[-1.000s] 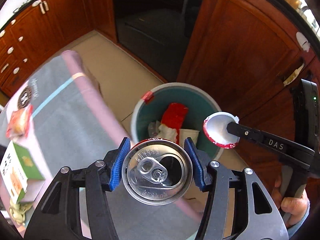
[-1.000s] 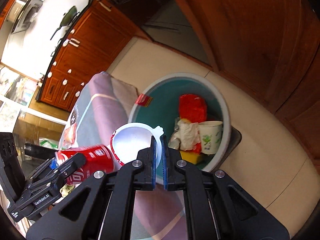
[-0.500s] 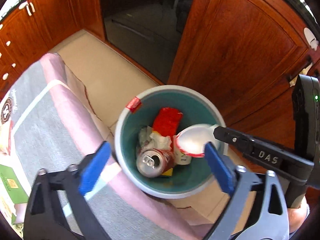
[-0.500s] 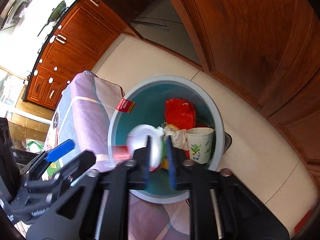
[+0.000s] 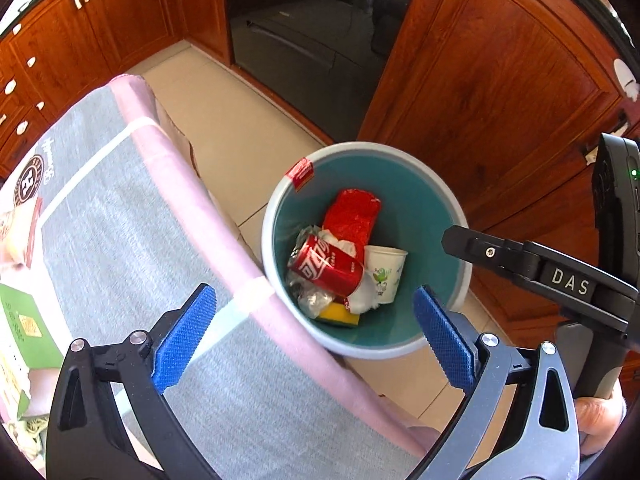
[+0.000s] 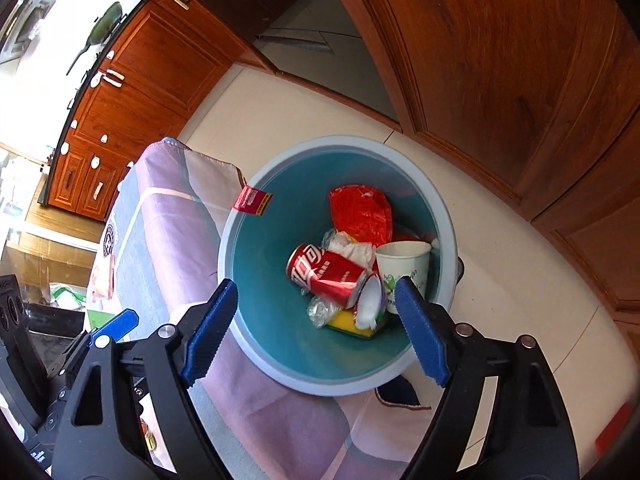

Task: Collect trash
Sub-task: 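Open both tools to drop the cola can and lid into the bin, then return both tools to the table toward the orange and banana peels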

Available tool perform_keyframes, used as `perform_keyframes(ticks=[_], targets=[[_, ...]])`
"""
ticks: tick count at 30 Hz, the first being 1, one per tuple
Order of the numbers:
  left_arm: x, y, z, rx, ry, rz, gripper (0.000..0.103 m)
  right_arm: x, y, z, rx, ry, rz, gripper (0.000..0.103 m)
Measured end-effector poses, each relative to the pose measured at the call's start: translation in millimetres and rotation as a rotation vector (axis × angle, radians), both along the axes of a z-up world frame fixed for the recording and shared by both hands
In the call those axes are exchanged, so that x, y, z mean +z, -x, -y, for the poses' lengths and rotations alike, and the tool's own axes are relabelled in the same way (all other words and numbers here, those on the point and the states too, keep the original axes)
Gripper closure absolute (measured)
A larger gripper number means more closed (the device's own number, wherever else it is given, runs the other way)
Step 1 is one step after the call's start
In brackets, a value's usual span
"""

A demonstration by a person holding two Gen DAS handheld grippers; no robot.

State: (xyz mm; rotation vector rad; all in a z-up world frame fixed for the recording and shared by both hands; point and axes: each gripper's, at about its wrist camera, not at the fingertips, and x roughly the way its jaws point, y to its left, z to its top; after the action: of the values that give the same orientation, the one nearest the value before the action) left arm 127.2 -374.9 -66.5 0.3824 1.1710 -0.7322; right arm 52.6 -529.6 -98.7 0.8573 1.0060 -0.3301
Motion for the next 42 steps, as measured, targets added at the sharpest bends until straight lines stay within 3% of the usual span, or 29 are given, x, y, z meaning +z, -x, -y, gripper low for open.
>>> perform_keyframes(ticks=[6, 26, 29, 42], targets=[[13, 9, -23, 0.028, 0.032, 0.005, 0.004, 14, 4, -20, 0.018, 0.02, -0.007, 0.021], [49, 41, -156, 0.183, 0.102, 0.038, 0.004, 63, 17, -131, 0.166, 0.076, 0.049, 0.021], [51, 45, -174, 0.204, 0.105, 0.041, 0.004, 68, 16, -150, 0.194, 0.087, 0.054, 0.016], [35, 36, -269, 0.337, 0.102, 0.011, 0.004, 72, -9, -242, 0.448, 0.192, 0.095, 0.016]])
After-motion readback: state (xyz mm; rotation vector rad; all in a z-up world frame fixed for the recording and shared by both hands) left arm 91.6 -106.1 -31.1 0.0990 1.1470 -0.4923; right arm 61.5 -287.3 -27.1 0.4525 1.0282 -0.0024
